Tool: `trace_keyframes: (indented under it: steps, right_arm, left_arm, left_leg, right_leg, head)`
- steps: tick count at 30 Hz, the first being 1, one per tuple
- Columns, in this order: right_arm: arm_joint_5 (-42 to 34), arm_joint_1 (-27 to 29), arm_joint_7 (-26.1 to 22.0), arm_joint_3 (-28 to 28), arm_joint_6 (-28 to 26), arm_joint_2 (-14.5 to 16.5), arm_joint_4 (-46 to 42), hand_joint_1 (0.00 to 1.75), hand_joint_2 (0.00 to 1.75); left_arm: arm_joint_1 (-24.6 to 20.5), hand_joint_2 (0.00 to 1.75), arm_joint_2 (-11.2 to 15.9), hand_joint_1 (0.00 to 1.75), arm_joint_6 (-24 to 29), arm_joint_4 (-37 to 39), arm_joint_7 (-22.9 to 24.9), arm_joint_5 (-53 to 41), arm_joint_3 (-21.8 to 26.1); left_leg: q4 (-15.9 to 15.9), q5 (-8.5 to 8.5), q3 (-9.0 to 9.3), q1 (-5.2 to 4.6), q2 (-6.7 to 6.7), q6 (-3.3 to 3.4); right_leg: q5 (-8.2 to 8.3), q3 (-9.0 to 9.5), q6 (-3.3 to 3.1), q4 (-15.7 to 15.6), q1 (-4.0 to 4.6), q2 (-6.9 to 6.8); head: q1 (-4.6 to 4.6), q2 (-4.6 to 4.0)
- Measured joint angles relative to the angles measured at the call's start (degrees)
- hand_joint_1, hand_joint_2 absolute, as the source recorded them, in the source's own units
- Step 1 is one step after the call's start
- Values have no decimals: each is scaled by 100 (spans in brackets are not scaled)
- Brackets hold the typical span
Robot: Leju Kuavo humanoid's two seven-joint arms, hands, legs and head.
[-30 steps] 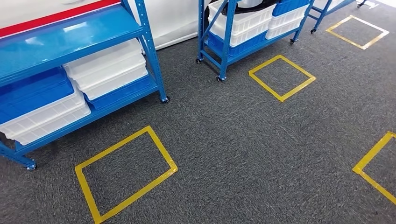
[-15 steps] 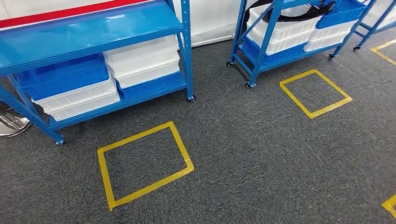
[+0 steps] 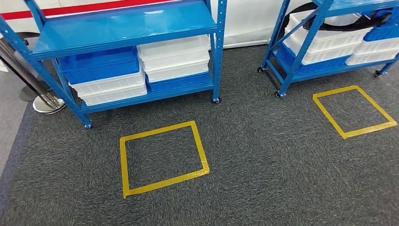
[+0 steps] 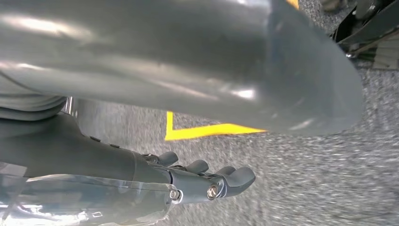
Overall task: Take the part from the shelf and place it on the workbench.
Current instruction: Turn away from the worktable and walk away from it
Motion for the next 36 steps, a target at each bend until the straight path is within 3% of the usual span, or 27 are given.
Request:
trace_keyframes:
  steps: [2,4,6,8,9,10,11,12,13,15,17,19,21,23,25,26,27,28,30,32,34,35,36]
  right_arm:
    - [26,0,-1,12,7,0,-21,0,0]
    - [60,-7,-2,24,12,0,-61,0,0]
    - [91,3,-7,32,25,1,-103,0,0]
    - [122,22,-13,34,58,7,-116,0,0]
    - [143,29,-13,34,81,10,-116,0,0]
    - [168,36,-13,33,109,13,-116,0,0]
    - [193,42,-15,31,132,13,-116,0,0]
    - [217,46,-19,26,157,13,-116,0,0]
    - [240,47,-28,19,180,13,-117,0,0]
    - [278,47,-54,-2,212,13,-117,0,0]
    - [303,43,-77,-22,225,13,-119,0,0]
    - [329,35,-90,-31,238,12,-126,0,0]
    - [358,38,-100,-43,251,9,-131,0,0]
    - [377,57,-105,-66,268,5,-131,0,0]
    - [381,71,-105,-82,293,-5,-131,0,0]
    - [381,73,-105,-84,302,-12,-131,0,0]
    - [381,72,-105,-84,309,-19,-131,0,0]
    - [381,71,-105,-84,311,-24,-131,0,0]
    - [381,72,-104,-82,313,-26,-131,0,0]
    - [381,68,-104,-81,313,-25,-132,0,0]
    - [381,51,-104,-81,311,-25,-149,0,0]
    - [382,45,-103,-81,311,-24,-162,0,0]
    - [383,44,-103,-81,310,-23,-174,0,0]
  left_arm:
    - [-8,0,-5,0,5,-1,-8,-4,-4]
    - [6,0,-11,0,12,-4,-13,-9,-4]
    - [12,0,-23,0,17,-9,-21,-15,-4]
    - [1,0,-35,0,22,-10,-29,-21,-4]
    - [-4,0,-37,0,26,-10,-31,-24,-4]
    - [-7,0,-39,0,32,-10,-32,-28,-4]
    - [-7,0,-39,0,38,-10,-32,-32,-4]
    - [-5,0,-40,0,44,-10,-32,-36,-4]
    - [-6,0,-42,0,52,-10,-33,-40,-4]
    - [-13,0,-50,0,63,-10,-33,-45,-7]
    - [-15,0,-56,0,78,-10,-35,-51,-9]
    - [-1,0,-56,0,96,-10,-41,-64,-10]
    - [5,0,-56,0,106,-10,-45,-85,-11]
    - [-10,0,-56,0,111,-10,-48,-96,-14]
    - [-22,0,-57,0,115,-10,-49,-98,-16]
    - [-17,0,-57,0,117,-10,-49,-98,-17]
    - [-8,0,-57,0,119,-10,-50,-98,-17]
    - [2,0,-57,0,124,-10,-51,-97,-17]
    - [-2,0,-57,0,138,-10,-55,-95,-18]
    - [-17,0,-57,0,151,-10,-62,-92,-20]
    - [-2,0,-57,0,158,-10,-67,-91,-21]
    - [11,0,-62,0,160,-10,-67,-91,-20]
    - [18,0,-68,0,161,-10,-68,-91,-20]
  left_leg:
    - [-179,14,60,-35,74,76]
    - [-231,48,61,-22,-57,141]
    - [-305,100,99,11,-188,214]
    - [-331,135,101,20,-307,262]
    - [-328,141,88,15,-376,273]
    - [-323,145,83,10,-457,279]
    - [-316,144,84,7,-543,279]
    - [-306,142,91,6,-638,276]
    - [-294,137,97,6,-728,268]
    - [-251,116,81,-3,-885,230]
    - [-227,104,38,-8,-1011,161]
    - [-230,111,14,2,-1097,81]
    - [-60,-8,-61,2,-873,18]
    - [529,-368,-329,6,-521,-36]
    - [1217,-680,-649,22,-407,-82]
    - [1349,-689,-700,28,-388,-96]
    - [1270,-595,-645,33,-365,-100]
    - [979,-418,-479,35,-316,-93]
    - [196,-99,-49,7,-47,-26]
    - [-208,-3,142,-36,111,66]
    - [-253,8,133,-44,-9,137]
    - [-282,31,146,-31,-74,169]
    - [-313,60,157,-12,-136,207]
  right_leg:
    - [-22,39,58,-7,20,-107]
    - [-41,85,121,-19,14,-172]
    - [-205,27,176,181,1,75]
    - [-554,-280,197,811,-14,441]
    - [-708,-483,199,1188,-16,526]
    - [-763,-640,202,1454,-18,562]
    - [-703,-715,201,1535,-19,580]
    - [-526,-685,196,1390,-22,603]
    - [-280,-565,186,1058,-30,660]
    - [69,-294,162,351,-52,938]
    - [132,-195,137,78,-43,1074]
    - [146,-180,78,46,-31,933]
    - [175,-155,-2,-9,-46,784]
    - [180,-147,-55,-34,-45,614]
    - [166,-153,-74,-30,-32,432]
    - [157,-150,-73,-28,-29,346]
    - [146,-141,-67,-25,-28,265]
    - [132,-123,-56,-24,-28,190]
    - [90,-76,-12,-12,-11,47]
    - [58,-33,48,-10,10,-81]
    - [46,10,106,-31,20,-195]
    - [19,25,139,-14,13,-149]
    - [-63,-3,169,82,4,-7]
  head:
    - [1,0]
    - [1,0]
    - [1,0]
    - [1,0]
    - [1,0]
    - [1,0]
    - [1,0]
    - [1,0]
    - [1,0]
    - [1,0]
    - [1,0]
    - [1,0]
    - [-2,0]
    - [-4,0]
    - [-5,0]
    - [-5,0]
    - [-5,0]
    - [-5,0]
    - [-5,0]
    - [-4,0]
    - [-4,0]
    - [-4,0]
    - [-4,0]
